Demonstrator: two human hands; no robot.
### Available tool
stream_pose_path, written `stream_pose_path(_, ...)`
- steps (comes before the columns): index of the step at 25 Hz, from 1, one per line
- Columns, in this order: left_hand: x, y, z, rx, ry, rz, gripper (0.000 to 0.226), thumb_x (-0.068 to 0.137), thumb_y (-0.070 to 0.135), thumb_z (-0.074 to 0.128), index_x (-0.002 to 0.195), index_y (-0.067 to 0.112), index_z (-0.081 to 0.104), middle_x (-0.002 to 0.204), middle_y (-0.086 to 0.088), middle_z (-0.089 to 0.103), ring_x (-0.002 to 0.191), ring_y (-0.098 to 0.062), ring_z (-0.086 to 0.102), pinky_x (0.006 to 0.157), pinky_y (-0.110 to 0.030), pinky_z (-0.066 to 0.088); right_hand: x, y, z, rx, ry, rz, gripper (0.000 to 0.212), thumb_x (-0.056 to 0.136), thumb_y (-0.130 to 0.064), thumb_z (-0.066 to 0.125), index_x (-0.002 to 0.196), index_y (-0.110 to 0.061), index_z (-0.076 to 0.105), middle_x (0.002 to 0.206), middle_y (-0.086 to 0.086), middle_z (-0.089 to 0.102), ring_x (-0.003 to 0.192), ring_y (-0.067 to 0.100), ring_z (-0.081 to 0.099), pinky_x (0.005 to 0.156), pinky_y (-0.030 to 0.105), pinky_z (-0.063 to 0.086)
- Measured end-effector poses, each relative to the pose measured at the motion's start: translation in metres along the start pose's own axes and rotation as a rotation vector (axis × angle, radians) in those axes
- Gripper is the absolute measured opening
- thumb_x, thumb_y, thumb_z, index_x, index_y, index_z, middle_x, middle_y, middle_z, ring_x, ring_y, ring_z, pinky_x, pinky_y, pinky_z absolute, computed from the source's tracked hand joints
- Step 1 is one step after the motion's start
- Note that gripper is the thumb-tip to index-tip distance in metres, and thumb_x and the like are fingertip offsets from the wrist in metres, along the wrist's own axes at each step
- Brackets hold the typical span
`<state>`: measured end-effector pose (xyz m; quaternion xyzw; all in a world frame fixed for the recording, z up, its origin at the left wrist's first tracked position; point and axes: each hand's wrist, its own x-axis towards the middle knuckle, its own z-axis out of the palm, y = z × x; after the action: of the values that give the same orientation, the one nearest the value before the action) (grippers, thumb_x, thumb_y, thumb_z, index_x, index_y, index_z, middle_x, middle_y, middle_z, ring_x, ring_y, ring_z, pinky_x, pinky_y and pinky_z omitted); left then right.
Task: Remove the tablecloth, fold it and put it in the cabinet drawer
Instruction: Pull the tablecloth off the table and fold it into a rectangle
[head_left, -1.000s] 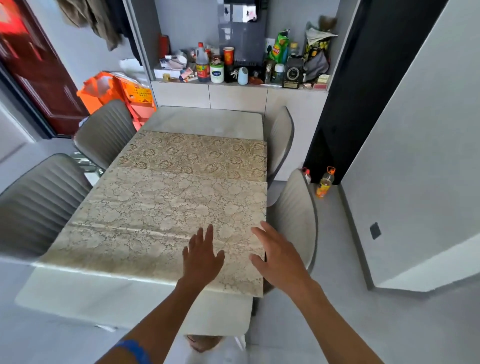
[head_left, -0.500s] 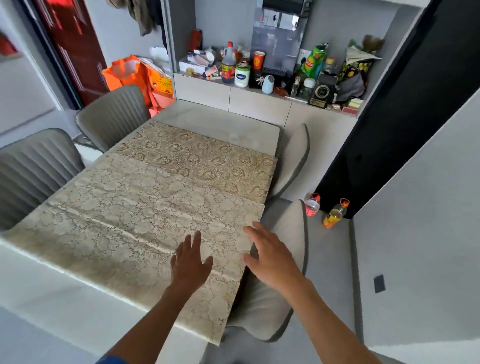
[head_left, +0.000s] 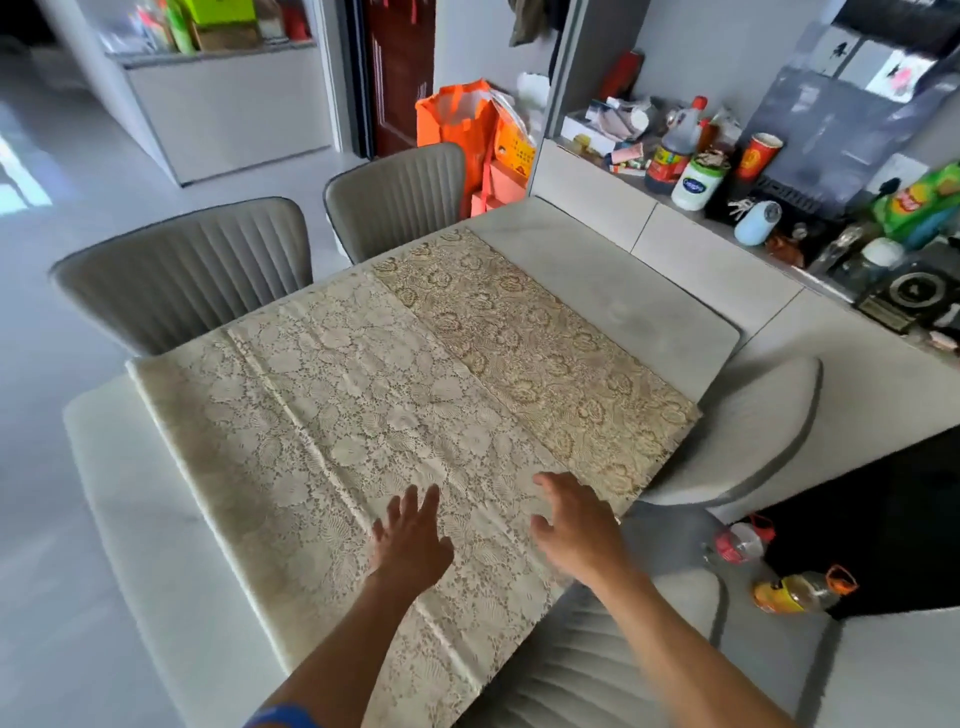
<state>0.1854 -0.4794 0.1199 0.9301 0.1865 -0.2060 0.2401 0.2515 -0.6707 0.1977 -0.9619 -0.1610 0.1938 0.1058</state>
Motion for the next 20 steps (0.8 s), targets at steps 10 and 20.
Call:
stream_pose_path(10, 0.111, 0.07, 0.061, -0.052, -0.257, -0.252, 0.091, 0.088, 0.023, 0.063, 0.154, 0.036, 0.003, 0.162, -0.011, -0.02, 0.146, -0.047, -0.012, 0.115, -0.066, 0.017, 0.204, 0.084, 0.059, -0.099, -0.089, -0.034, 0.052, 0.093, -0.024, 0.053, 0.141, -0.011, 0.039, 0.132, 0.012, 0.052, 0.118, 0.032, 0.052, 0.1, 0.047, 0.044)
stream_pose_path(20, 0.107, 0.075, 0.069, -0.1, -0.222, -0.258, 0.089, 0.087, 0.044, 0.064, 0.152, 0.044, 0.004, 0.159, -0.004, -0.029, 0.146, -0.036, -0.022, 0.118, -0.065, 0.004, 0.235, 0.096, 0.078, 0.108, -0.126, 0.056, 0.038, 0.083, -0.034, 0.063, 0.113, -0.017, 0.047, 0.116, 0.008, 0.047, 0.108, 0.028, 0.05, 0.093, 0.042, 0.045)
